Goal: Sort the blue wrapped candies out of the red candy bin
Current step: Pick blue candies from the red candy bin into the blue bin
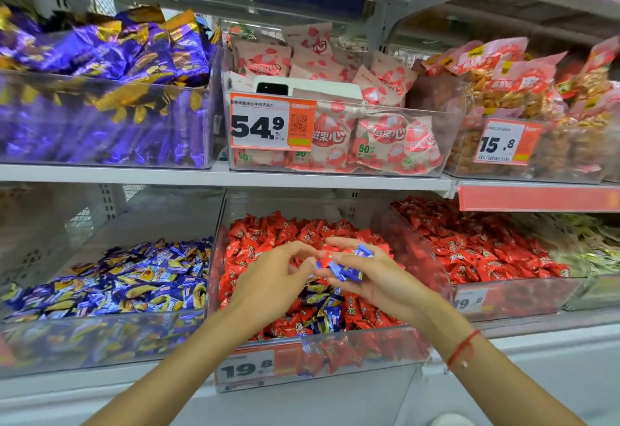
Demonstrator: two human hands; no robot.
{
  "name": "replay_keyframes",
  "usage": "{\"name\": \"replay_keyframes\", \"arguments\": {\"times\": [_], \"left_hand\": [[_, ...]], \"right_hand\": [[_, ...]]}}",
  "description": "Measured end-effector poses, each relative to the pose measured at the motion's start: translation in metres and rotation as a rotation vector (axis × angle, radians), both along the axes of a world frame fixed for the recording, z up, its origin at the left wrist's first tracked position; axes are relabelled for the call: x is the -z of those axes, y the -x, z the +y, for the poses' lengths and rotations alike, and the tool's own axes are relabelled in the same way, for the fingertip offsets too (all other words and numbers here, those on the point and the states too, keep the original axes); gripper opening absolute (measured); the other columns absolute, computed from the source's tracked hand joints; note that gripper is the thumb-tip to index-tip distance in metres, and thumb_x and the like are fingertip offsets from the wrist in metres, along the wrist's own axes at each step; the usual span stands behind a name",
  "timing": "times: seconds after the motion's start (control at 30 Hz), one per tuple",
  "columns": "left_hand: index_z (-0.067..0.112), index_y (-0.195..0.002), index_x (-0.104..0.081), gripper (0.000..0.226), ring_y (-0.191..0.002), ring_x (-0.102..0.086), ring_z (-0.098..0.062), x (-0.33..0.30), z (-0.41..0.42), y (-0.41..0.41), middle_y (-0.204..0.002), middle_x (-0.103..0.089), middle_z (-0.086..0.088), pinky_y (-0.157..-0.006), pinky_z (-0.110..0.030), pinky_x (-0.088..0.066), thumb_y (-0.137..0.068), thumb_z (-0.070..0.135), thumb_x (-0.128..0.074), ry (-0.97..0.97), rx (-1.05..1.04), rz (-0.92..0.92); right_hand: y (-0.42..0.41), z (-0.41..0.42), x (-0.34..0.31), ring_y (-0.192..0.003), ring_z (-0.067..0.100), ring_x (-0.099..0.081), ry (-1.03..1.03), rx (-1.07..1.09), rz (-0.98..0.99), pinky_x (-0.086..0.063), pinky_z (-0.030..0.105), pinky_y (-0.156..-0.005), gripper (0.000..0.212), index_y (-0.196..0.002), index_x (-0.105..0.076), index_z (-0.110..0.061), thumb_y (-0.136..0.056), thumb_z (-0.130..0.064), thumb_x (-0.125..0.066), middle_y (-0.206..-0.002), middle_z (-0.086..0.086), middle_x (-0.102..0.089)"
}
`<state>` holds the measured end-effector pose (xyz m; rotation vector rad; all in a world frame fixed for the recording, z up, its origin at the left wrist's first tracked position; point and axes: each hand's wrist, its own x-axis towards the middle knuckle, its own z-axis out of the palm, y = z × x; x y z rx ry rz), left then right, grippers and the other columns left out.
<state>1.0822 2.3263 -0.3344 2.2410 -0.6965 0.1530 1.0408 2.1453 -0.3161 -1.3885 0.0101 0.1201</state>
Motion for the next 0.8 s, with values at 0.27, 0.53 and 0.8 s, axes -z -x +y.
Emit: {"name": "replay_keyframes", "arguments": {"times": [0.27, 0.53, 0.8], "left_hand": [[0.028, -0.128, -0.054, 0.031, -0.096, -0.065, -0.005, 0.003, 0.0, 0.01, -0.116, -0.063, 0.012, -0.077, -0.03, -0.055, -0.099, 0.037, -0.047, 0.173, 0.009, 0.168], [0.019, -0.105, -0.072, 0.02, -0.087, -0.069, -0.007, -0.015, 0.003, 0.011, -0.101, -0.071, 0.002, -0.064, -0.021, -0.058, -0.093, 0.031, -0.062, 0.446, 0.074, 0.512], [0.024, -0.106, -0.073, 0.018, -0.086, -0.067, -0.004, -0.002, 0.014, -0.001, -0.099, -0.073, 0.01, -0.083, -0.032, -0.056, -0.092, 0.031, -0.063, 0.122, -0.158, -0.083]], "right_hand": [[-0.002, 0.015, 0.004, -0.041, 0.008, -0.031, 0.012, 0.135, 0.009, -0.026, 0.021, -0.042, 0.032, -0.114, -0.055, -0.007, -0.084, 0.001, -0.054, -0.088, 0.005, -0.058], [0.0, 0.035, 0.002, -0.04, 0.009, -0.031, 0.147, 0.142, -0.018, -0.031, 0.018, -0.041, 0.026, -0.103, -0.057, -0.012, -0.081, 0.001, -0.054, -0.079, 0.002, -0.056], [-0.007, 0.035, 0.014, -0.039, 0.005, -0.043, 0.207, 0.258, 0.083, -0.036, 0.017, -0.041, 0.031, -0.117, -0.055, -0.009, -0.087, -0.003, -0.062, -0.092, 0.007, -0.059]]}}
